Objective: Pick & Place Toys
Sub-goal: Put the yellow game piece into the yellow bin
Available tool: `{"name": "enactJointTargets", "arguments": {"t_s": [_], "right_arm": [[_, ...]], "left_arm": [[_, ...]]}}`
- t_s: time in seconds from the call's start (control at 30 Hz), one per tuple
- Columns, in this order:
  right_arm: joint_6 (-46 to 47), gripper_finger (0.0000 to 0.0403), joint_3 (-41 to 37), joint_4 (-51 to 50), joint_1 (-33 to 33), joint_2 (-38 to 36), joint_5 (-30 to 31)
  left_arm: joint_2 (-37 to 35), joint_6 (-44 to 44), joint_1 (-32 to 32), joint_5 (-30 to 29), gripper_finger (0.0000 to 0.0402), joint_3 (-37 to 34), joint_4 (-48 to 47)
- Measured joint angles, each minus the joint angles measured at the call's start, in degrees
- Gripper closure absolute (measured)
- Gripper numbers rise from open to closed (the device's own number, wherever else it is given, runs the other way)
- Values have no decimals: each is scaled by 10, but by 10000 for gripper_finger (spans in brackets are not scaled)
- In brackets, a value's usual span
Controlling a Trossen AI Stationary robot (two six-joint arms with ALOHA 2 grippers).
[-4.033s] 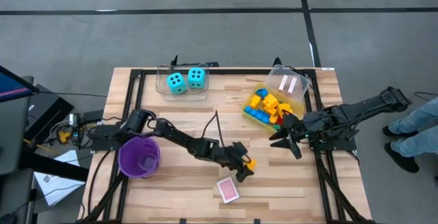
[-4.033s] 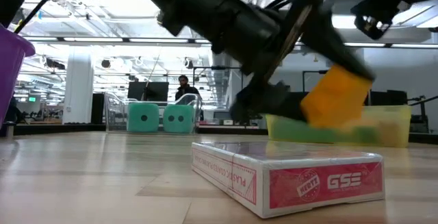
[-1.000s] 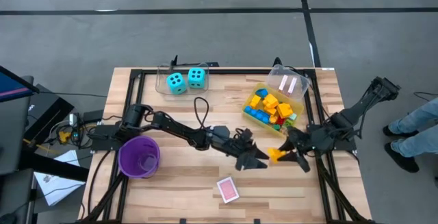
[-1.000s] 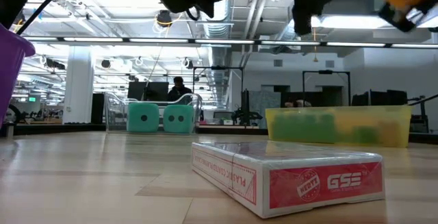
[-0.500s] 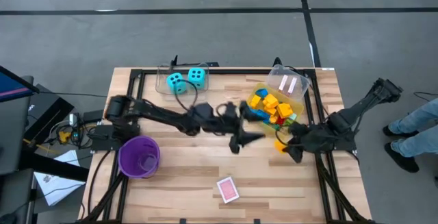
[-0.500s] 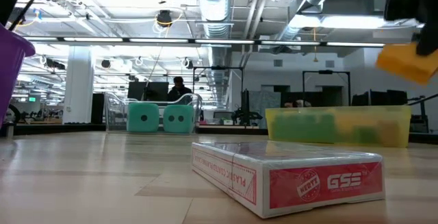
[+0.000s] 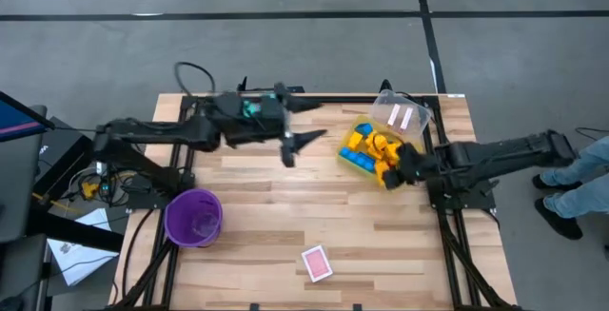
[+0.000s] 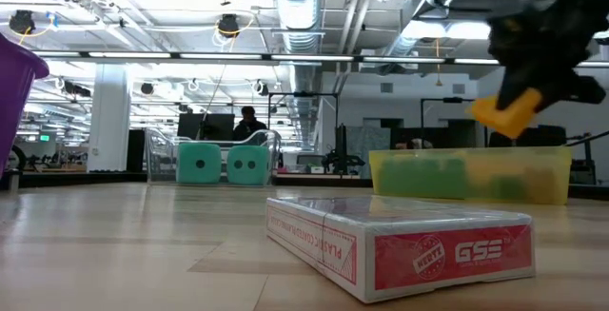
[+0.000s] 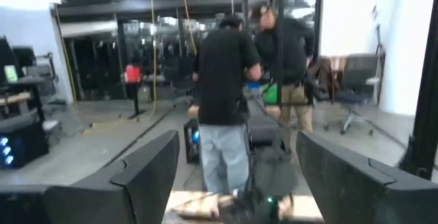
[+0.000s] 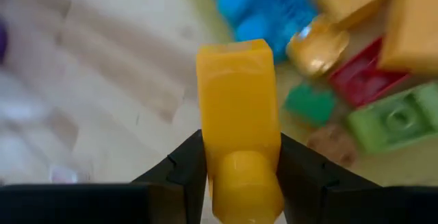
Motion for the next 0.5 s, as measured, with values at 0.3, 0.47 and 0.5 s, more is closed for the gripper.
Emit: {"name": "enactJointTargets", "arguments": {"t_s": [0.3,0.47,0.5], "right_arm": [[-39,272,0,7,-196,26,-37],[-47,272,0,0,-242,44,-43],[-54,272,-1,1,-249,47,-43]], "left_arm": [[-110,5,19,0,115,0,-180],[-139,27,18,1,115,0,-234],[-141,27,18,1,115,0,-246]]}}
